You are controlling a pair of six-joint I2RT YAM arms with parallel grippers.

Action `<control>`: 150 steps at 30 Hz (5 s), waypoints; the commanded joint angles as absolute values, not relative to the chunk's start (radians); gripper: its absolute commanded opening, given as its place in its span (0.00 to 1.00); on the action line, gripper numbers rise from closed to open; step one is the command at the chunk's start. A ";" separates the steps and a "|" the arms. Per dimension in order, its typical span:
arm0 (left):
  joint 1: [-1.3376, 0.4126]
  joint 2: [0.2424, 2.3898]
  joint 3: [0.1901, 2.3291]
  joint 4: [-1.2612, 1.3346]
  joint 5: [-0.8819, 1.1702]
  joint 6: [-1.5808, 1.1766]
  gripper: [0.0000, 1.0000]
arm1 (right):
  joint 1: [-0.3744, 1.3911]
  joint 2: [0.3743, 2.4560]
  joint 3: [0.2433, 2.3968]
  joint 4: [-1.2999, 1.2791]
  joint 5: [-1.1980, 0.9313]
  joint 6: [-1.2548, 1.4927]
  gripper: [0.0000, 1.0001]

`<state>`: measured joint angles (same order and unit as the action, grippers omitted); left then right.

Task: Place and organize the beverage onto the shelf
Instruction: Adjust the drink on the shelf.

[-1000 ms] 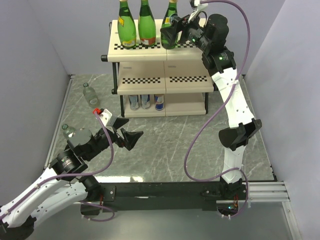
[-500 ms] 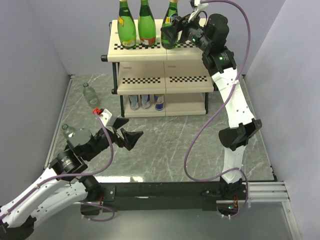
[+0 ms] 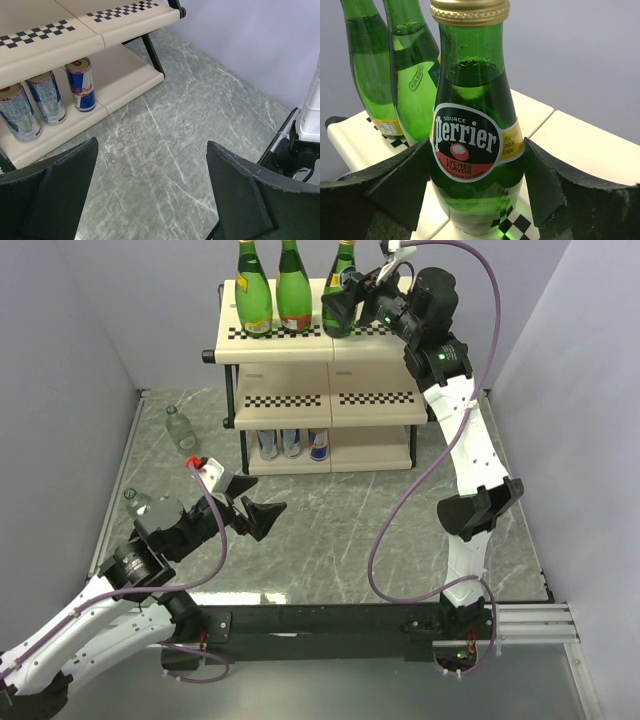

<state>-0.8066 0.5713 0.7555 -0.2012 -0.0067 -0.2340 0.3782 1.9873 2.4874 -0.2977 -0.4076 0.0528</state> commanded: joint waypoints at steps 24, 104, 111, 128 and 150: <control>-0.804 0.572 0.759 -0.175 -0.025 -0.249 0.95 | 0.385 2.023 2.556 -0.241 -0.379 0.020 0.85; -0.804 0.543 0.749 -0.176 -0.015 -0.270 0.95 | 0.420 1.987 2.574 -0.250 -0.344 -0.034 0.89; -0.804 0.528 0.749 -0.176 -0.012 -0.276 0.95 | 0.420 1.953 2.580 -0.259 -0.365 -0.025 0.90; -0.804 0.540 0.778 -0.176 -0.008 -0.272 0.95 | 0.420 1.884 2.600 -0.293 -0.408 -0.006 0.92; -0.470 0.765 0.870 -0.157 0.040 -0.353 0.93 | 0.420 1.381 2.090 -0.499 -0.523 -0.230 0.92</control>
